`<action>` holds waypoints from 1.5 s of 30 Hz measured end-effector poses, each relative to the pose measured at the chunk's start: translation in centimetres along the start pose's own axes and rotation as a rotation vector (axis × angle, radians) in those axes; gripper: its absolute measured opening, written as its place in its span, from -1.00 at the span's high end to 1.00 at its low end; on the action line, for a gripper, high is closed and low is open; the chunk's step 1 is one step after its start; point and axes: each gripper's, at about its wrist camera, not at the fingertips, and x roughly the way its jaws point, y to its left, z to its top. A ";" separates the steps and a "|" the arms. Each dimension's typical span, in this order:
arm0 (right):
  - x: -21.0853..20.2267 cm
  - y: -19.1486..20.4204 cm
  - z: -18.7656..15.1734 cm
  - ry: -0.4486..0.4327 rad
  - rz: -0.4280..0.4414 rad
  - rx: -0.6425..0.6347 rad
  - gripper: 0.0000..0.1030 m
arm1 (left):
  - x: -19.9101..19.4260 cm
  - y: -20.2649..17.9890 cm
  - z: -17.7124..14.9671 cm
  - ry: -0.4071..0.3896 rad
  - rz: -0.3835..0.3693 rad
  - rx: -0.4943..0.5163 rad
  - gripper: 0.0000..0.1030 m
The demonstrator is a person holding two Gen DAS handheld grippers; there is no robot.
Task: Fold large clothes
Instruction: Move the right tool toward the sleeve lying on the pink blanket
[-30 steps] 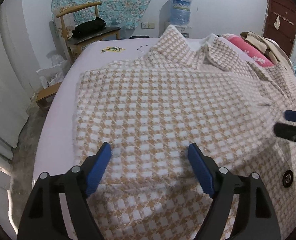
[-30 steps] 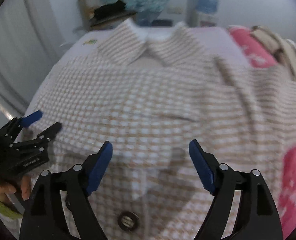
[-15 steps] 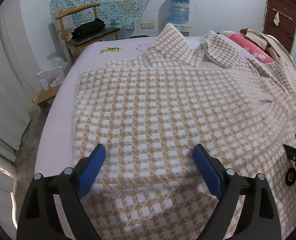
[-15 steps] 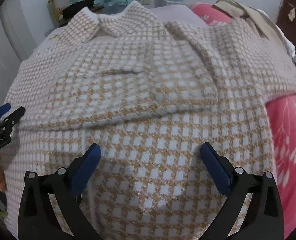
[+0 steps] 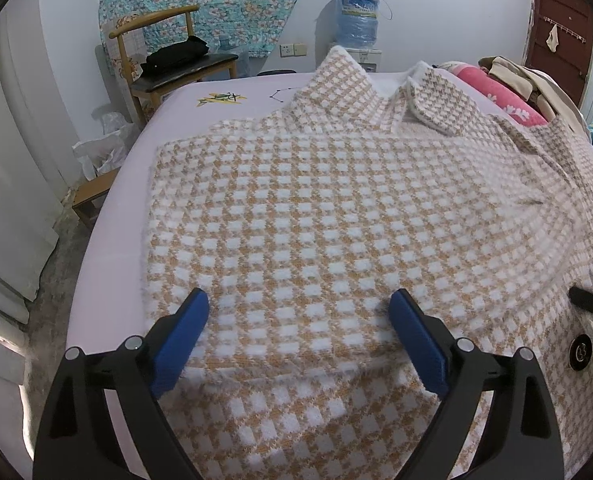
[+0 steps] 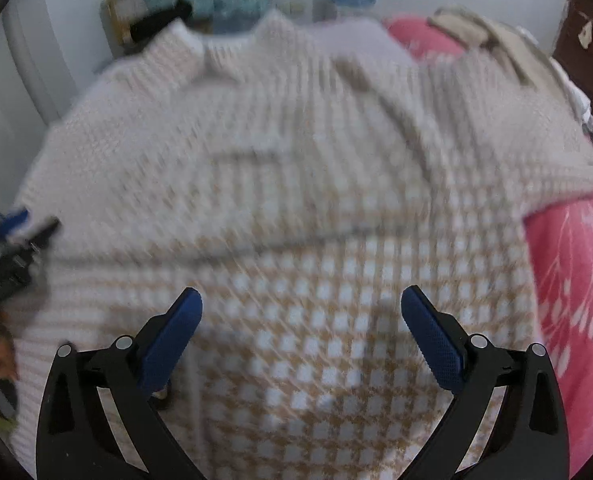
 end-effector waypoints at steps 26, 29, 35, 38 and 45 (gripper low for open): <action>-1.2 0.0 1.5 -0.107 0.008 -0.055 0.07 | -0.5 0.3 0.3 0.006 -0.035 -0.017 -0.77; -1.5 -1.0 1.0 -0.109 -0.011 -0.047 0.07 | -2.2 -0.4 1.2 -0.029 -0.039 -0.008 -0.77; -1.6 -2.9 0.5 -0.090 0.019 0.018 0.06 | -3.8 -3.6 3.9 -0.079 -0.102 0.016 -0.77; -2.7 -3.5 0.4 -0.100 0.043 0.046 -0.04 | -3.3 -5.9 4.6 -0.081 -0.115 0.055 -0.77; -5.9 -6.9 0.4 -0.105 0.123 0.095 -0.26 | -0.8 -9.1 5.4 -0.059 -0.134 0.083 -0.77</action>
